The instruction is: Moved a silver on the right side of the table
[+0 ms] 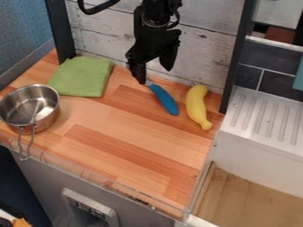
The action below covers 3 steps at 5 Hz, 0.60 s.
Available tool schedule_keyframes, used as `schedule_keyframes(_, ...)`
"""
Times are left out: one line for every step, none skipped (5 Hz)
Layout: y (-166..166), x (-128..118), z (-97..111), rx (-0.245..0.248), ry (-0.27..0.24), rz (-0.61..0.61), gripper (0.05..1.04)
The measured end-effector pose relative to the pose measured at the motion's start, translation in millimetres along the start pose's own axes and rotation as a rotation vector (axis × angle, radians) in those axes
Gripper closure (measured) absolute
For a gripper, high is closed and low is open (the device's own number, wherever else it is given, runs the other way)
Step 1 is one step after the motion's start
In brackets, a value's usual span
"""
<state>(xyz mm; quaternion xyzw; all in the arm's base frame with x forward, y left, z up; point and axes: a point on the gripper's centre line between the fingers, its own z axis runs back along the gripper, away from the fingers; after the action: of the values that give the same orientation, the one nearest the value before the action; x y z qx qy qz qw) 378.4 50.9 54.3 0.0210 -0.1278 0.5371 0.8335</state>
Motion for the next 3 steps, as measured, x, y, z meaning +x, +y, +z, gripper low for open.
schedule_keyframes(5, -6, -12, 0.027, 0.026, -0.007, 0.083)
schedule_keyframes(21, -1, -23, 0.013, 0.091, -0.035, 0.083)
schedule_keyframes(40, 15, -21, -0.012, 0.083, -0.037, 0.083)
